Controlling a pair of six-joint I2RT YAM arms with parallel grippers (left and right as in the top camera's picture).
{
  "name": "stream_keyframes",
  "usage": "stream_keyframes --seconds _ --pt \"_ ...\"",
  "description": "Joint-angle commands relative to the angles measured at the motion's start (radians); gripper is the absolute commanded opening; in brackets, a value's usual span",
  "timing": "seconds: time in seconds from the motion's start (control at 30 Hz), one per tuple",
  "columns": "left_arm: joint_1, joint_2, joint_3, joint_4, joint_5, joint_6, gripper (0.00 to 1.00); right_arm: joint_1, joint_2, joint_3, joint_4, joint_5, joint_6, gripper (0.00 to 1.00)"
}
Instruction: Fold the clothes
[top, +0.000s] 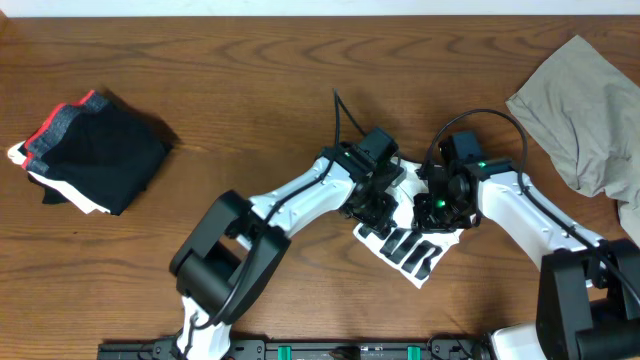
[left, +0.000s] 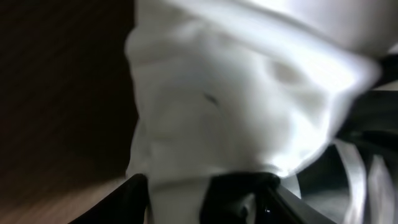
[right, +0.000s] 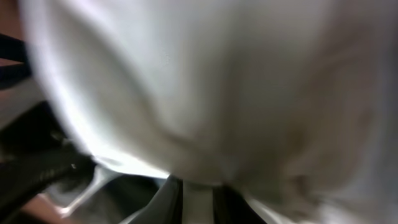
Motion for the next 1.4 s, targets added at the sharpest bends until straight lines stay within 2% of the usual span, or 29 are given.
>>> stream_keyframes --seconds 0.0,0.37,0.43,0.47,0.53,0.7,0.9,1.07,1.23,1.3,1.37 --pt "0.019 0.064 -0.010 0.006 -0.066 -0.064 0.56 -0.014 0.019 -0.005 0.018 0.121 0.052 0.18" --pt "0.019 0.114 -0.011 -0.020 -0.069 -0.087 0.55 -0.069 0.049 -0.005 0.055 0.196 0.078 0.22" --pt "0.019 0.114 -0.011 -0.045 -0.069 -0.092 0.54 -0.080 0.050 -0.005 0.056 0.242 0.078 0.25" --pt "0.019 0.114 -0.011 -0.059 -0.069 -0.100 0.54 -0.086 0.050 -0.005 0.060 0.269 0.078 0.31" --pt "0.019 0.114 -0.011 -0.095 -0.068 -0.131 0.54 -0.101 0.050 -0.005 0.074 0.327 0.078 0.31" --pt "0.019 0.114 -0.011 -0.195 -0.014 -0.263 0.53 -0.138 0.050 -0.005 0.153 0.394 0.070 0.44" --pt "0.019 0.114 -0.011 -0.206 0.150 -0.366 0.53 -0.149 0.050 -0.004 0.288 0.376 0.045 0.44" --pt "0.024 0.098 -0.010 -0.168 0.149 -0.375 0.53 -0.149 0.045 0.000 0.316 0.282 0.009 0.44" --pt "0.044 0.008 0.002 -0.132 0.114 -0.374 0.54 -0.149 -0.016 0.020 0.287 0.275 -0.001 0.45" --pt "0.053 -0.050 0.003 -0.122 0.054 -0.366 0.58 -0.149 -0.062 0.041 0.259 0.275 -0.002 0.46" --pt "0.060 -0.107 0.003 -0.114 -0.006 -0.339 0.70 -0.149 -0.119 0.063 0.225 0.275 -0.002 0.46"
